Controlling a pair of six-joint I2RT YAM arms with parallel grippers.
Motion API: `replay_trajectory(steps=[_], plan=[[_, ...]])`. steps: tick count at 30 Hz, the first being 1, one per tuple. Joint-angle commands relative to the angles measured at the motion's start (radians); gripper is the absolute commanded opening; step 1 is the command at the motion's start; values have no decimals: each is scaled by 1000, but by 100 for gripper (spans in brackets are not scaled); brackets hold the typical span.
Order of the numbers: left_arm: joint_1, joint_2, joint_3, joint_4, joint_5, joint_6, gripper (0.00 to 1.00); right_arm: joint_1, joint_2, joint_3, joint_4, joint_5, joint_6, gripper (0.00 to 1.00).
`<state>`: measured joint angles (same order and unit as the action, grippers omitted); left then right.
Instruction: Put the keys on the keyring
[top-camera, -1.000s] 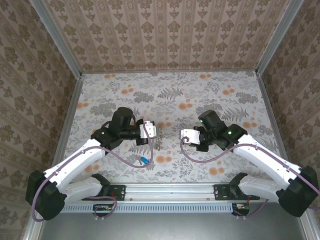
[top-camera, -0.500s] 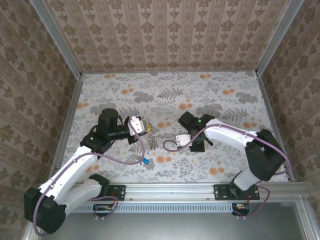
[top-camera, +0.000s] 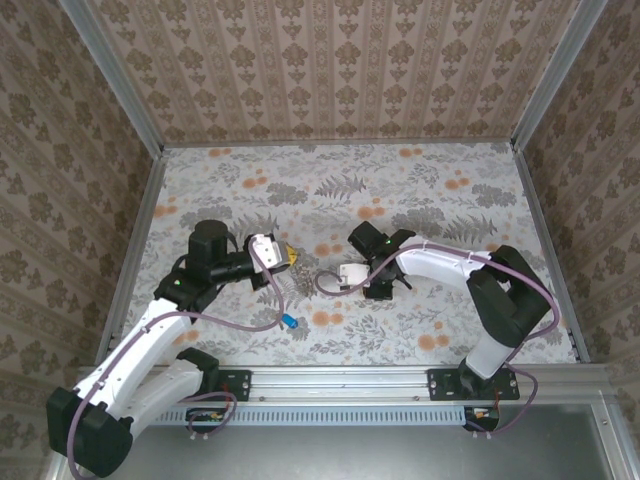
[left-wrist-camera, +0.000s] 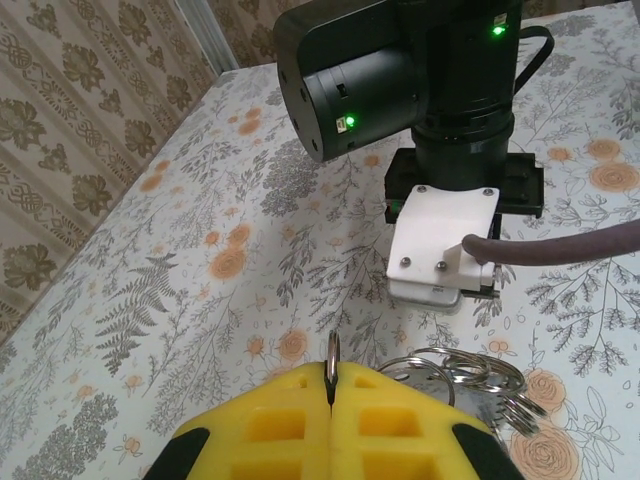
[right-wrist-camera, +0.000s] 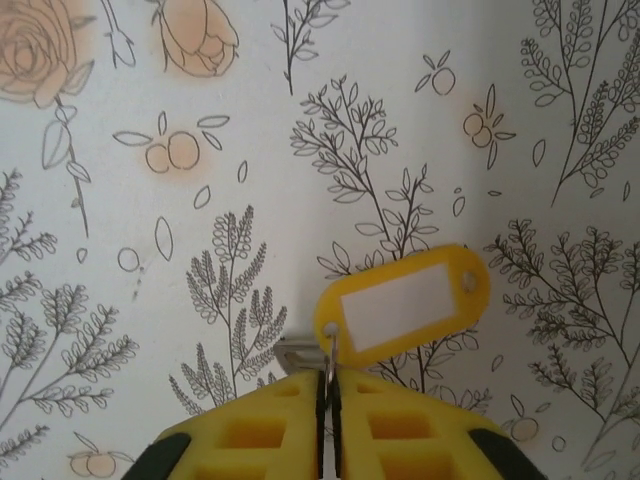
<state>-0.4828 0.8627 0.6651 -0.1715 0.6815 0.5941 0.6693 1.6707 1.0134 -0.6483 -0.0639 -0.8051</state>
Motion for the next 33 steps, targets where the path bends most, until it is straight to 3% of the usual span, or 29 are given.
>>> replay_trajectory(steps=[1, 5, 8, 12, 16, 18, 25, 33], plan=[[8, 1, 5, 12, 54, 13, 0, -28, -59, -27, 17, -75, 5, 22], [2, 22, 14, -15, 81, 65, 0, -70, -180, -78, 45, -162, 2, 34], [-28, 44, 34, -57, 93, 132, 0, -83, -316, -142, 105, -242, -13, 36], [-86, 67, 56, -53, 82, 171, 0, -78, -505, -222, 295, -392, 40, 39], [-118, 90, 71, -20, 104, 171, 0, -43, -638, -324, 609, -517, 194, 46], [-132, 104, 78, -17, 110, 182, 0, -23, -662, -332, 688, -508, 240, 45], [-182, 152, 114, -59, 82, 218, 0, 46, -637, -270, 720, -443, 268, 41], [-212, 175, 112, -12, 51, 167, 0, 84, -547, -243, 696, -478, 278, 31]])
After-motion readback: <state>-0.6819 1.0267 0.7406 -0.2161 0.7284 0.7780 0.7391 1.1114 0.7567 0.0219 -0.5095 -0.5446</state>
